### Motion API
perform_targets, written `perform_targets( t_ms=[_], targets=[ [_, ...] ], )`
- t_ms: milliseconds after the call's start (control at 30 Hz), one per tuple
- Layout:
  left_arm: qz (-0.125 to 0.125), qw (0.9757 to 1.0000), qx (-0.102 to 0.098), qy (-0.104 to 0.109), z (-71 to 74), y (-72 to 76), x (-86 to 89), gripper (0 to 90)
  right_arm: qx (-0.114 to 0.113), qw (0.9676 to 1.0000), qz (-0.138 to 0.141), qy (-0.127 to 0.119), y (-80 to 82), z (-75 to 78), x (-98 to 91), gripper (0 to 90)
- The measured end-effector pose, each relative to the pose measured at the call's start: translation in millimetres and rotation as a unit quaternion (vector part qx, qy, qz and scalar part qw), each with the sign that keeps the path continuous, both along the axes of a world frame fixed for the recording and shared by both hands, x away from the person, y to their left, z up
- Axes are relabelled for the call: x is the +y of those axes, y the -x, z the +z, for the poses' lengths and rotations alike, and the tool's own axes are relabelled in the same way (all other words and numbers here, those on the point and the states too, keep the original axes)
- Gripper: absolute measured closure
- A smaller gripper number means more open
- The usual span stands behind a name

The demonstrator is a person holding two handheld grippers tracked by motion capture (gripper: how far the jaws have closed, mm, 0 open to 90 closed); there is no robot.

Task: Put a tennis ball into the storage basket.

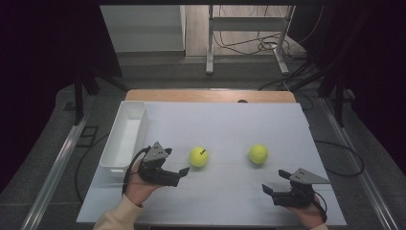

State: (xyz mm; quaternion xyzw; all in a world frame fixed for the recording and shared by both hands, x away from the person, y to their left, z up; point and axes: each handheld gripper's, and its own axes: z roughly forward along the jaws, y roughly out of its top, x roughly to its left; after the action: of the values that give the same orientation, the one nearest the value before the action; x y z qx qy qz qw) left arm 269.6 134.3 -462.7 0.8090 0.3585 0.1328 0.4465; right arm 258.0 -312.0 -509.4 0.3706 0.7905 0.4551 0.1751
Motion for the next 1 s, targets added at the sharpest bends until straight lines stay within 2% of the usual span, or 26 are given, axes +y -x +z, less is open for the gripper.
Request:
perform_targets(
  t_ms=[633,733,1000],
  targets=[
    [-0.009,0.9998,0.013,0.007,1.4,-22.1,-16.1,7.4,0.005,1.0,0.0,0.007,-1.1,-2.7,1.8,12.6],
    [-0.011,0.9998,0.016,0.001,-0.2,-24.7,-20.5,7.4,-0.005,1.0,0.001,0.005,0.0,-1.2,2.2,12.7],
    [-0.019,0.9996,0.021,-0.002,-3.2,-31.9,-27.7,7.4,-0.001,1.0,0.002,0.007,-0.6,-2.0,2.4,12.7]
  ],
)
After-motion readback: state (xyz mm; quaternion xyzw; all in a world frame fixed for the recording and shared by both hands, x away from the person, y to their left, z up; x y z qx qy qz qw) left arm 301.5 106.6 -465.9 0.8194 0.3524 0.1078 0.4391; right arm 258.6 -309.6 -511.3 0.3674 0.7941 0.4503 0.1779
